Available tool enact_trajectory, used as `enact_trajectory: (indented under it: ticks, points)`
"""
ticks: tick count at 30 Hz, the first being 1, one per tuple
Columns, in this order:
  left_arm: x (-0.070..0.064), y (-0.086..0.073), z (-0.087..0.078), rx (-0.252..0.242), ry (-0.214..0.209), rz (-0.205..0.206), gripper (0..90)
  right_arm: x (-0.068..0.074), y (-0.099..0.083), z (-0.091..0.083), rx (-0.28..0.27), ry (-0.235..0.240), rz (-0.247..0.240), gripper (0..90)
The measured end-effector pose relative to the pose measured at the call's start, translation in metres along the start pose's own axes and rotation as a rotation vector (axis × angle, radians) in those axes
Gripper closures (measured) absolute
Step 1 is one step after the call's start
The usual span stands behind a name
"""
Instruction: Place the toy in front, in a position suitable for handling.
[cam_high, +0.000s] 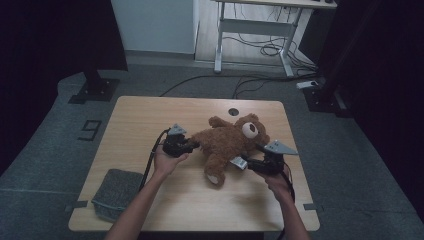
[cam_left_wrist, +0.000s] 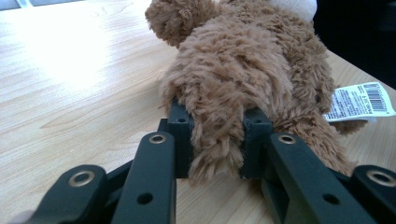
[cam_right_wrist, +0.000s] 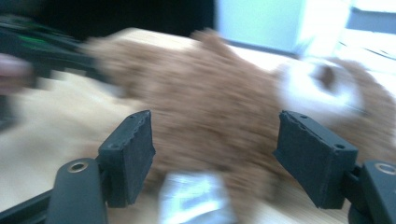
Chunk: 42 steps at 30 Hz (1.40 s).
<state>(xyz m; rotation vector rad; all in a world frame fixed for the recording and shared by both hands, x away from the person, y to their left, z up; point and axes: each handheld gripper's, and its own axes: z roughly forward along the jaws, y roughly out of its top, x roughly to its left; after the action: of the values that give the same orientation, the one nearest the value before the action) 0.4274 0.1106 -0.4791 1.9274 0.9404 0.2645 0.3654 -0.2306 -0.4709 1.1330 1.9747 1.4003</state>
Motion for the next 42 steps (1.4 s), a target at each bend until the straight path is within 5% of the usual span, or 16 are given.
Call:
enact_trajectory:
  ticks: [1,7,12,23,37,42]
  points:
    - [0.000,0.000,0.000,0.002,0.001,0.003,71.4,0.000,0.000,0.000,0.000,0.000,0.000,26.5]
    - [0.002,-0.001,0.000,0.005,-0.009,-0.011,71.2,-0.052,-0.009,0.019,0.086,-0.124,0.063,20.4]
    - [0.005,-0.001,0.001,0.015,-0.020,-0.016,71.1,-0.061,-0.006,0.033,0.114,-0.148,0.059,18.0]
    - [0.006,-0.003,0.003,0.028,-0.025,-0.017,71.1,-0.080,0.000,0.054,0.120,-0.117,0.090,13.6]
    - [0.013,-0.008,0.009,0.062,-0.078,-0.046,71.0,-0.098,-0.019,0.096,0.253,-0.080,0.105,0.0]
    - [0.014,-0.009,0.010,0.071,-0.085,-0.048,71.0,-0.101,-0.026,0.104,0.263,-0.036,0.103,20.0]
